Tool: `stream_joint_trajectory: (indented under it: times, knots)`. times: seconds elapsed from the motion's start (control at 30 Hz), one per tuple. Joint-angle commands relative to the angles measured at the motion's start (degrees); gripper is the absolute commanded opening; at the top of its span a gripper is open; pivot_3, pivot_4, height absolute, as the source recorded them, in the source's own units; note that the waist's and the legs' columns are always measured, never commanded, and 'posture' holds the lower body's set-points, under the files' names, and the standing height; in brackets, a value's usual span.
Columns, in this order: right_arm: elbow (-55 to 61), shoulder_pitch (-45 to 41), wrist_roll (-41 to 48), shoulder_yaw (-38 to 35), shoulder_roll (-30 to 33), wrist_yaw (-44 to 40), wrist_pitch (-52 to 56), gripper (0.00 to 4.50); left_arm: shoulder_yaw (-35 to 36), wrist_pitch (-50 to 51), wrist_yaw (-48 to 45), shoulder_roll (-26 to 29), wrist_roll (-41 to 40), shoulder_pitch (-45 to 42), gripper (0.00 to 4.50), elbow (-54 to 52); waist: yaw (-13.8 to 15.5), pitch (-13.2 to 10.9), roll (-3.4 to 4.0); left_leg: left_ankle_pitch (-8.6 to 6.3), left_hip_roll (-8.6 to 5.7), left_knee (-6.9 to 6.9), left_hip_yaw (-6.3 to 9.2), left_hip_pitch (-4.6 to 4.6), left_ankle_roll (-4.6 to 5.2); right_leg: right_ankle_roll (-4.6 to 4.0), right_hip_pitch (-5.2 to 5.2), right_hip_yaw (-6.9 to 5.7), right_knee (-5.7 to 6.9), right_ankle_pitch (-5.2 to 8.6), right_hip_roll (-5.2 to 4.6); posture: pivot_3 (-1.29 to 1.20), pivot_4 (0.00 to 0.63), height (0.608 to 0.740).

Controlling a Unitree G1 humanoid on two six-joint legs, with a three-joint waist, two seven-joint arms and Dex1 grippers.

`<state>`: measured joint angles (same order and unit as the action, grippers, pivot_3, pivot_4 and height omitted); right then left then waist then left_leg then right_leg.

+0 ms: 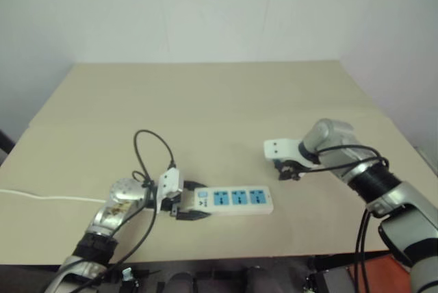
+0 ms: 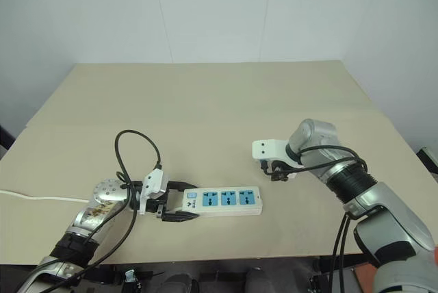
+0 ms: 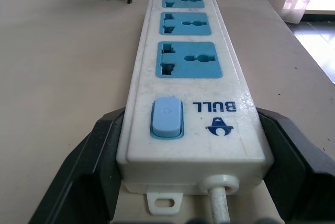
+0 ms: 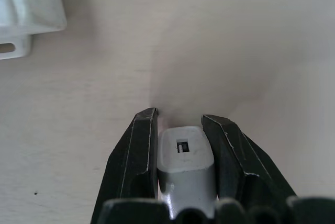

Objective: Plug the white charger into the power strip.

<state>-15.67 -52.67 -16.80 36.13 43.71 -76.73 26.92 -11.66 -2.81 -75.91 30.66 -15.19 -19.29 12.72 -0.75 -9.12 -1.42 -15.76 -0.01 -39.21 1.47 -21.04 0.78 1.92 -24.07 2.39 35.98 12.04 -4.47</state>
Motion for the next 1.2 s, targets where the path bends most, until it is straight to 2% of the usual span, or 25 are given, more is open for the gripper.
stream_joint_trajectory:
  times: [0.03,0.13,0.27,0.33,0.5,0.63,0.97,1.2]
  knots:
    - [0.37,-0.87,4.02,-9.29,-1.73,5.42,-2.38,1.19,-1.53,-0.08,0.11,0.32,2.28,0.01,3.27,0.81,-0.01,-0.01,0.01,0.00,0.00,0.00,0.00,-0.05,0.00,-0.01,-0.07,0.00,0.00,0.00,0.00,0.00,0.150,0.740]
    - [5.79,-1.00,13.95,-20.05,-5.28,6.56,-0.67,1.19,-1.29,-0.14,0.25,0.64,2.38,-0.18,3.27,1.12,-0.03,-0.03,0.04,0.00,0.01,0.02,0.01,-0.11,0.01,-0.02,-0.17,0.01,0.03,0.00,0.01,0.00,0.150,0.740]
    - [17.47,0.80,30.90,-34.99,-13.51,10.61,16.31,1.19,-1.02,0.13,0.44,0.93,2.27,-0.23,3.27,1.20,0.04,-0.04,0.05,-0.01,0.06,0.12,0.10,-0.14,0.01,-0.02,-0.17,-0.01,-0.04,-0.01,0.02,0.00,0.150,0.740]
    - [23.13,4.26,36.12,-38.37,-16.11,13.05,21.42,1.19,-1.06,0.22,0.43,1.08,2.20,-0.27,3.27,1.18,0.25,-0.03,0.04,-0.01,0.06,0.12,0.16,-0.15,0.01,-0.02,-0.16,-0.04,-0.04,-0.01,0.01,0.00,0.150,0.740]
    - [31.88,16.68,40.79,-38.05,-20.47,17.40,17.67,1.19,-1.15,0.31,0.12,1.70,2.10,-0.74,3.27,1.68,0.08,-0.02,0.03,-0.01,0.05,0.16,0.16,-0.14,0.02,-0.02,-0.10,-0.10,-0.12,0.00,0.00,0.00,0.150,0.740]
    - [28.67,23.77,42.87,-37.10,-25.29,15.04,6.63,1.19,-1.15,0.10,-0.08,2.11,2.26,-1.37,3.27,2.52,-0.30,-0.04,0.06,-0.01,0.05,0.18,0.10,-0.08,0.02,-0.01,-0.14,-0.03,-0.01,0.00,0.04,0.00,0.150,0.740]
    - [18.38,26.55,39.23,-28.17,-30.93,14.90,-7.60,1.19,-1.26,0.17,0.00,2.75,2.69,-1.30,3.27,3.04,-0.39,-0.04,0.06,0.00,0.08,0.16,0.09,0.00,0.01,-0.01,-0.09,-0.01,0.04,0.00,0.08,0.00,0.150,0.740]
    - [16.24,27.36,39.45,-26.25,-29.62,13.12,-10.74,1.19,-1.31,0.51,0.28,2.71,2.67,-1.07,3.27,2.67,-0.38,-0.04,0.06,0.00,0.09,0.17,0.09,0.01,0.01,-0.02,-0.09,-0.01,0.05,0.00,0.09,0.00,0.150,0.740]
